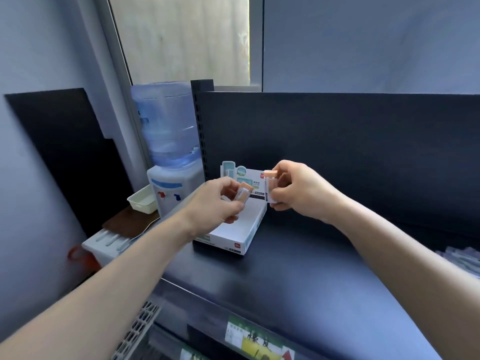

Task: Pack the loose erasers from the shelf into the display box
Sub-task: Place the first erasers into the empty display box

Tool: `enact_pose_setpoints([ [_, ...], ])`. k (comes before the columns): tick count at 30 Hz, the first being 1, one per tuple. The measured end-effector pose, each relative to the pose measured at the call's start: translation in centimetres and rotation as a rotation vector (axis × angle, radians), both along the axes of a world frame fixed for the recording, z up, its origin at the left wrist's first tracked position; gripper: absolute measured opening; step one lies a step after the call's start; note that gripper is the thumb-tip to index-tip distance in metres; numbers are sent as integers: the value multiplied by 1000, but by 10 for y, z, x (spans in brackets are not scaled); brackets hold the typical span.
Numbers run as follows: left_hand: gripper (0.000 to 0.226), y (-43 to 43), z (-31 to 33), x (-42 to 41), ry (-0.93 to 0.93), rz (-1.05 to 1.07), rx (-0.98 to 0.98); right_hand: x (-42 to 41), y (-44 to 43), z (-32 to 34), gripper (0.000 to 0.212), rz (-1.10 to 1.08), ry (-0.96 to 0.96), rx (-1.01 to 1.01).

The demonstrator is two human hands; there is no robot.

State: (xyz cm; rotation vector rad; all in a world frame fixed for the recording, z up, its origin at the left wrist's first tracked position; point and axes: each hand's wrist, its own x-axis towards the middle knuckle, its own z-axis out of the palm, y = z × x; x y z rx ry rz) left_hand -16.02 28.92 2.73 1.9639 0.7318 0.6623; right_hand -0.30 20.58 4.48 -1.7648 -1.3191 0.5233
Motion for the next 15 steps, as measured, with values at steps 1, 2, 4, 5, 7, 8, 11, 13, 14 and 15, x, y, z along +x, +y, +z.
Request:
enact_pose_setpoints([
  [1,17,4,-1,0,8,12,8,1,4,-1,14,2,-24,-3],
  [2,18,9,0,-1,17,25,17,2,8,-2,14,3,-47,-3],
  [4,11,19,2,-3,49,37,38,2,15,-2,14,-1,-77,4],
  [5,11,25,3,-3,68,38,56,2,19,-2,13,-3,-82,7],
  [7,14,36,3,-3,97,28,92,2,27,-2,10,-8,-103,12],
  [8,15,42,3,-3,109,17,106,1,30,-2,10,-13,-120,8],
  [11,14,60,1,-3,131,-28,138,-5,40,-1,17,-44,-155,-7],
  [13,14,74,0,-3,140,-67,153,-9,46,0,22,-85,-185,-21],
  [14,14,81,1,-3,144,-91,156,-11,49,1,23,-110,-208,-33],
  [15,14,89,1,-2,147,-119,159,-14,53,1,24,-134,-229,-47],
])
